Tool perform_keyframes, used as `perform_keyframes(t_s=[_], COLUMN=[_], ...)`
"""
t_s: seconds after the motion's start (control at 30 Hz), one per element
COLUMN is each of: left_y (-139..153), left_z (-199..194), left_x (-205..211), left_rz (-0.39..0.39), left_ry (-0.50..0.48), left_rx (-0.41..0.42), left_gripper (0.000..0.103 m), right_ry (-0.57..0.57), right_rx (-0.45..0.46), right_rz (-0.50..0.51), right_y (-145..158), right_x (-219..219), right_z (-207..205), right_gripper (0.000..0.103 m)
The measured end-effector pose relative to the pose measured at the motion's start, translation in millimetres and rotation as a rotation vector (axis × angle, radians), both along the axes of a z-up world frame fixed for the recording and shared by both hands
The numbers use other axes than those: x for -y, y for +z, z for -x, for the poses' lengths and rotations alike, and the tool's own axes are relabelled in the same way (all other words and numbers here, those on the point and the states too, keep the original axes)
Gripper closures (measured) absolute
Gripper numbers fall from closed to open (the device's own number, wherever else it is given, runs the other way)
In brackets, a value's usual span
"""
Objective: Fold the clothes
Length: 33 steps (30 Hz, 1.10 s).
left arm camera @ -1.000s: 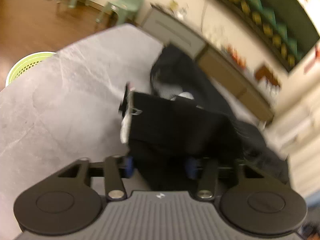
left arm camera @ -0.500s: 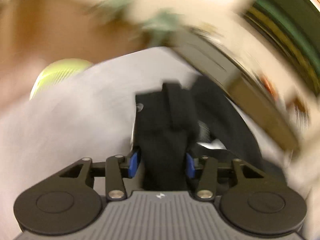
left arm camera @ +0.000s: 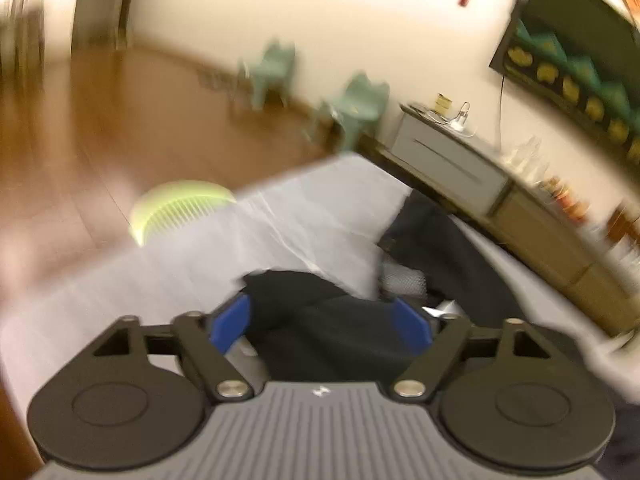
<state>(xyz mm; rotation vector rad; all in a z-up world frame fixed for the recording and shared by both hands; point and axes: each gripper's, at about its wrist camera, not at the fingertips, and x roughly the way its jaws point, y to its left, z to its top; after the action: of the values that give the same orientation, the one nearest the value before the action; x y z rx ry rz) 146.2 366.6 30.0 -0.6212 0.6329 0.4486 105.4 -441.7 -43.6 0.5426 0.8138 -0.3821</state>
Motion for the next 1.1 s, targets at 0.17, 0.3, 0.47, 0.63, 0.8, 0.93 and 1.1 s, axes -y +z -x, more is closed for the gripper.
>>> perform_keyframes(t_s=[0.17, 0.3, 0.47, 0.63, 0.8, 0.93, 1.1], left_y=[-5.9, -35.5, -53.5, -68.8, -73.1, -73.1, -75.7], left_z=[3.8, -17.9, -35.0, -54.3, -51.5, -52.9, -74.5], left_x=[-12.5, 8.6, 10.5, 6.3, 1.7, 1.9, 14.5], left_rz=[0.146, 0.143, 0.137, 0.154, 0.169, 0.137, 0.105], left_ry=[-0.199, -0.242, -0.179, -0.161, -0.142, -0.141, -0.201], left_rx=[0.011, -0.145, -0.223, -0.257, -0.251, -0.243, -0.222], left_gripper=[0.017, 0.012, 0.017, 0.02, 0.021, 0.02, 0.093], right_ry=[-0.005, 0.008, 0.026, 0.011, -0.031, -0.073, 0.085], right_rx=[0.009, 0.015, 0.001, 0.001, -0.012, -0.042, -0.056], right_rz=[-0.023, -0.028, -0.028, -0.046, -0.038, 0.034, 0.176], right_y=[0.8, 2.2, 0.3, -4.9, -5.2, -8.8, -12.0], right_x=[4.1, 0.2, -5.1, -0.8, -5.6, -5.2, -33.6], right_z=[0.1, -2.4, 4.0, 9.2, 16.9, 17.3, -15.5], right_gripper=[0.035, 0.032, 0.031, 0.026, 0.024, 0.024, 0.102])
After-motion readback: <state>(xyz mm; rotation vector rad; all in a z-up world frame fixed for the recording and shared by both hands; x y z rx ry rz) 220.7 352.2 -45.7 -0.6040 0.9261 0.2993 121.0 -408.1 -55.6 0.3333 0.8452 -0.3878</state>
